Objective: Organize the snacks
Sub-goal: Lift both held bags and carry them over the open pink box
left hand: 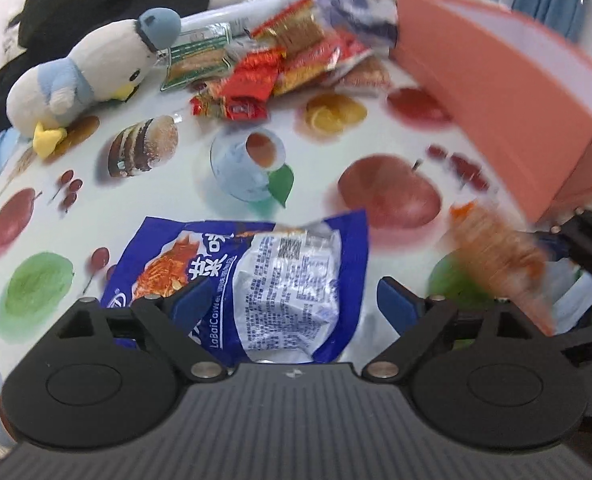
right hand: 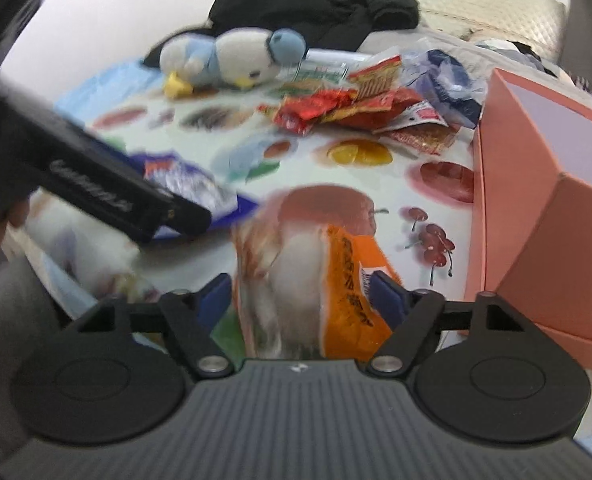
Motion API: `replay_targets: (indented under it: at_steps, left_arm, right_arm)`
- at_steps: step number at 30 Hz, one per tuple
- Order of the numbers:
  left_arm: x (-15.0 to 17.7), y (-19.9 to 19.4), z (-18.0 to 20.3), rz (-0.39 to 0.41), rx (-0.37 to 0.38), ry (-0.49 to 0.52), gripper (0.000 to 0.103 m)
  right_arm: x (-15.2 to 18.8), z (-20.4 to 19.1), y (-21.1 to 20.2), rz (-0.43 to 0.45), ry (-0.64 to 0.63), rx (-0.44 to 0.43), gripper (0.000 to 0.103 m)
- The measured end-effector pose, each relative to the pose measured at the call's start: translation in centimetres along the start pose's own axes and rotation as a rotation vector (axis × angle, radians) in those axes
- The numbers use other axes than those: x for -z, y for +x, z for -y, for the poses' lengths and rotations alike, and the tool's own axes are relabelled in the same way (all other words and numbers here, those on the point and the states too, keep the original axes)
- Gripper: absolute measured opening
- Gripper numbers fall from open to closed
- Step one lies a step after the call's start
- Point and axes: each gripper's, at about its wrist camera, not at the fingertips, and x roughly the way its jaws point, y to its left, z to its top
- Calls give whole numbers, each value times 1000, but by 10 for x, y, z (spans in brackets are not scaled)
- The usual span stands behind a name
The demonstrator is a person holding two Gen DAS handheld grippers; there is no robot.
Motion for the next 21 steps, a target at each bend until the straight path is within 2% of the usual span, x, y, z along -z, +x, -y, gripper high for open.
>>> replay_targets:
  at_steps: [2, 5, 7, 9, 15, 21]
  left_arm:
    - [2, 6, 1, -6, -23, 23, 92]
    - [4, 13, -1, -16, -41, 36, 89]
    - [5, 16, -1, -15, -55, 40, 86]
    - [6, 15, -2, -5, -73, 32, 76]
    - [5, 4, -9, 22, -61, -49, 58]
    - [3, -16, -11, 62, -34, -158, 47]
  right_arm:
    - [3, 0, 4, -22, -13, 5, 63]
    - [7, -2, 3, -10, -29, 16, 61]
    - [7, -4, 3, -4, -39, 25, 54]
    - [6, -6, 3, 0, -47, 32, 47]
    - [2, -3, -3, 16, -14, 40, 44]
    - [-7, 5, -17, 38, 55, 40, 44]
